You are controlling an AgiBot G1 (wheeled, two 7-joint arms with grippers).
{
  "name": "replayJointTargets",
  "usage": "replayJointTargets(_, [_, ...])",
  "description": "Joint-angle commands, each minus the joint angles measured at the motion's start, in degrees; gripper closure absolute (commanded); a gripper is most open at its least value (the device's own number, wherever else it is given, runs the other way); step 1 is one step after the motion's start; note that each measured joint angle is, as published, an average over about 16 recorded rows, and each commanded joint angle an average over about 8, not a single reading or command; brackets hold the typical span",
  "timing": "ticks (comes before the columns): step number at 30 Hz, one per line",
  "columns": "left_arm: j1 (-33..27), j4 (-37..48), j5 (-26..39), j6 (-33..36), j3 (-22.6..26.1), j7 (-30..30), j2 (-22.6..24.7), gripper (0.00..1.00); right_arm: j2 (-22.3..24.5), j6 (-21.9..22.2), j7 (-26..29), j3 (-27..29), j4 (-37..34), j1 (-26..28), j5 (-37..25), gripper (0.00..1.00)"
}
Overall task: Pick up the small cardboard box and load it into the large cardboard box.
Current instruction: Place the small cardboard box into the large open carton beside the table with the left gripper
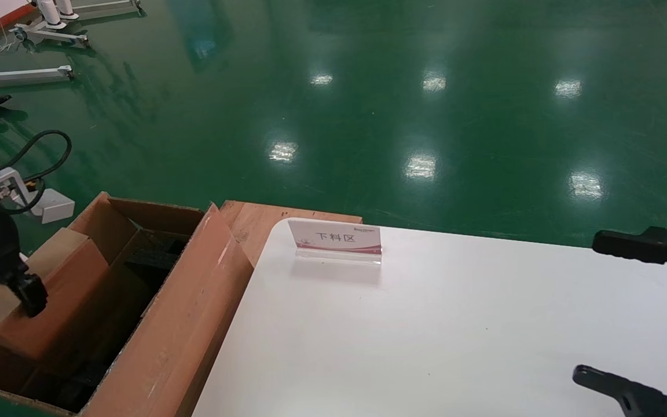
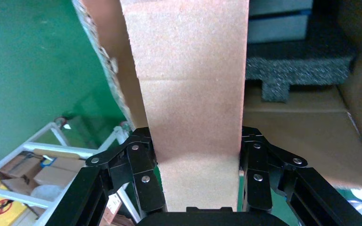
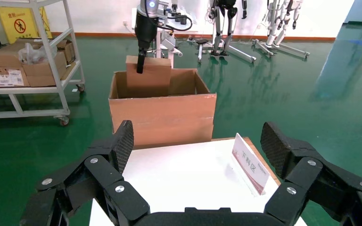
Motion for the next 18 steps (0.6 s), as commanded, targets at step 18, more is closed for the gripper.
replayJointTargets(18, [5.66,10.84,-2.47,-0.21,-1.92,4.73,2.93,1.00,0.03,0.03,-0.03,-0.06,0.00,0.01,0.04,0.00])
